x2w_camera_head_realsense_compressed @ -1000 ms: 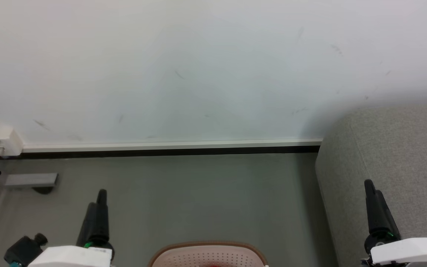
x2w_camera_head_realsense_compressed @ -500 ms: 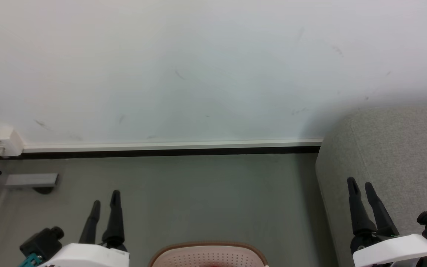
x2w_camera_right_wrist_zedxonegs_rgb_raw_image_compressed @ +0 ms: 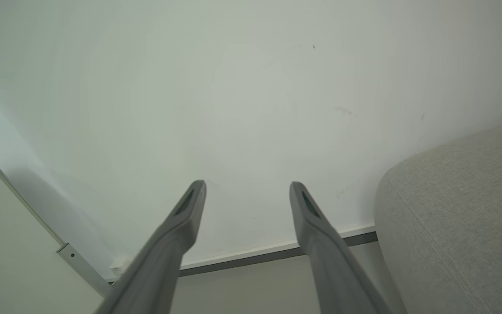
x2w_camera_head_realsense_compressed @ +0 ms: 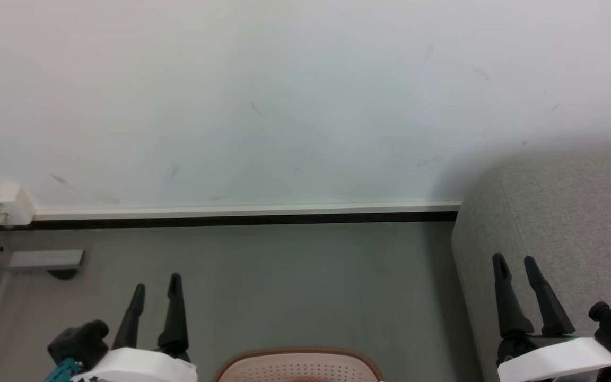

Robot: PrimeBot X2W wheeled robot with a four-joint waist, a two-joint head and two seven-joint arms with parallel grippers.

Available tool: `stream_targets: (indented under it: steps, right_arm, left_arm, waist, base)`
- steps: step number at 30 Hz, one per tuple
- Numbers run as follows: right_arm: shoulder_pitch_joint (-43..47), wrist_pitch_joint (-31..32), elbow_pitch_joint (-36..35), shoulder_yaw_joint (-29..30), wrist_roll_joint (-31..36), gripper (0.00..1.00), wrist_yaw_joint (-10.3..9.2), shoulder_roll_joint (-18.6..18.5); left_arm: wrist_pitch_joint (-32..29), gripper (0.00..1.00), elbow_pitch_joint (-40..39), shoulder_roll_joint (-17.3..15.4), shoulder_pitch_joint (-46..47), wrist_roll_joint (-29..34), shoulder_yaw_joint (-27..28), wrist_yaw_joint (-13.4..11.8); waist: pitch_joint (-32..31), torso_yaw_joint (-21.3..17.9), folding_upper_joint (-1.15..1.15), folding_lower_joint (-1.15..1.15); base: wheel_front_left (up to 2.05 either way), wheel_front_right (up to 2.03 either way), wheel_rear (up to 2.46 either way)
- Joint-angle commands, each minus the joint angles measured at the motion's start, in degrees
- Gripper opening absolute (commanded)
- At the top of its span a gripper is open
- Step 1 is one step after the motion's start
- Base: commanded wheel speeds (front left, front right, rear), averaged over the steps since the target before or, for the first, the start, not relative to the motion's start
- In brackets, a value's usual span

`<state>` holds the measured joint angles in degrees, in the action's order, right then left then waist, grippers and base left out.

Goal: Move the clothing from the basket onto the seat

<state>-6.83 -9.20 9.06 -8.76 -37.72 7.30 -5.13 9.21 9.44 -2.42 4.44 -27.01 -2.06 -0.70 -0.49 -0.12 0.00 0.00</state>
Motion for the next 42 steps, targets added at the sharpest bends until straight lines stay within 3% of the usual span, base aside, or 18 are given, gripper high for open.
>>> stream_targets:
  steps: [1, 42]
  right_arm:
    - [-0.53, -0.61, -0.04, 0.19, 1.62, 1.00, 0.27, 0.11]
    - [-2.03, -5.57, 5.30, -1.57, 17.57, 1.00, 0.27, 0.74]
  left_arm:
    - [0.69, 1.00, -0.23, -0.44, 0.93, 1.84, 0.03, -0.43]
    - [5.51, 1.00, 1.46, -0.63, 1.12, 20.70, -2.14, -3.07]
  waist:
    - [-0.02, 0.00, 0.00, 0.00]
    - [-0.36, -0.17, 0.00, 0.00]
  base:
    - [0.00, 0.00, 0.00]
    - [0.00, 0.00, 0.00]
